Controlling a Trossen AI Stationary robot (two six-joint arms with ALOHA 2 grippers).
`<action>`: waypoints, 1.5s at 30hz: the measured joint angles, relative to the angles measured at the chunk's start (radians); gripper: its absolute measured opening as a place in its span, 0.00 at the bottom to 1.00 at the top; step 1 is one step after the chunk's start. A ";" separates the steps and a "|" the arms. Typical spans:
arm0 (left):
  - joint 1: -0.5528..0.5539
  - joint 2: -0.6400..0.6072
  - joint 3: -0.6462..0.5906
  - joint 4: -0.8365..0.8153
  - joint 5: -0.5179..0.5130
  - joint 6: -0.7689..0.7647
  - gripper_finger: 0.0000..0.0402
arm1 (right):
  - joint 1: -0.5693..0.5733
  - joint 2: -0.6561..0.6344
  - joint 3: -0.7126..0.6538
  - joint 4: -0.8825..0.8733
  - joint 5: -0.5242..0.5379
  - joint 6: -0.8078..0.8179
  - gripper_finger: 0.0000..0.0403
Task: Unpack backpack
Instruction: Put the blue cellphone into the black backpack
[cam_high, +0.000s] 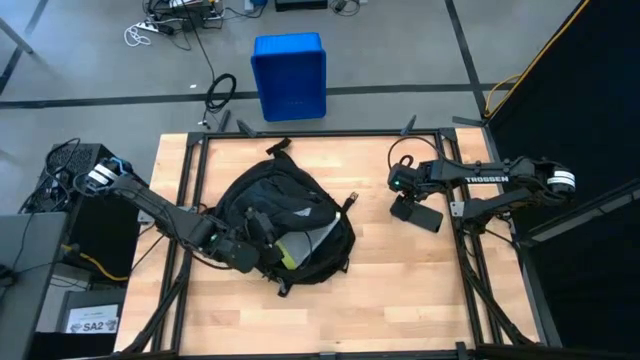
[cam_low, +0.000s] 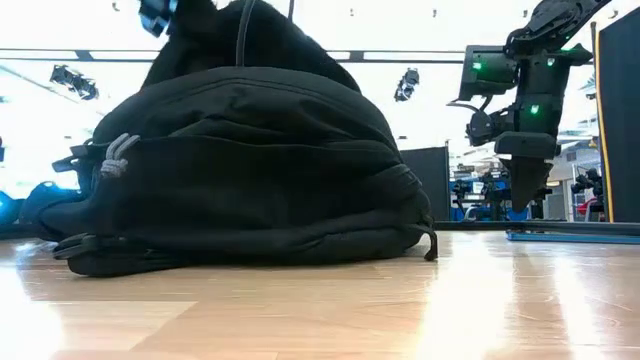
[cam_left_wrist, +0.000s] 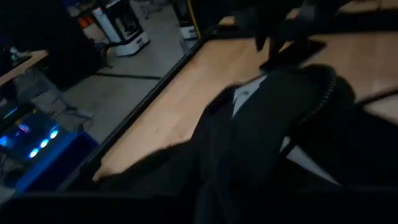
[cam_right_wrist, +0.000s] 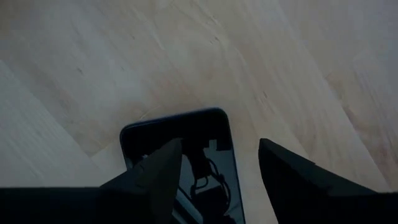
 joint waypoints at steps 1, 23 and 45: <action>-0.002 0.000 0.020 0.001 0.000 0.018 0.33 | 0.000 0.000 0.000 -0.001 0.000 0.001 0.47; -0.056 0.240 0.113 0.621 0.186 0.487 0.58 | 0.038 0.000 -0.132 0.084 -0.312 0.088 0.22; -0.060 0.641 0.263 0.879 0.347 0.787 0.58 | 0.553 -0.027 -0.131 0.696 -0.517 0.293 0.20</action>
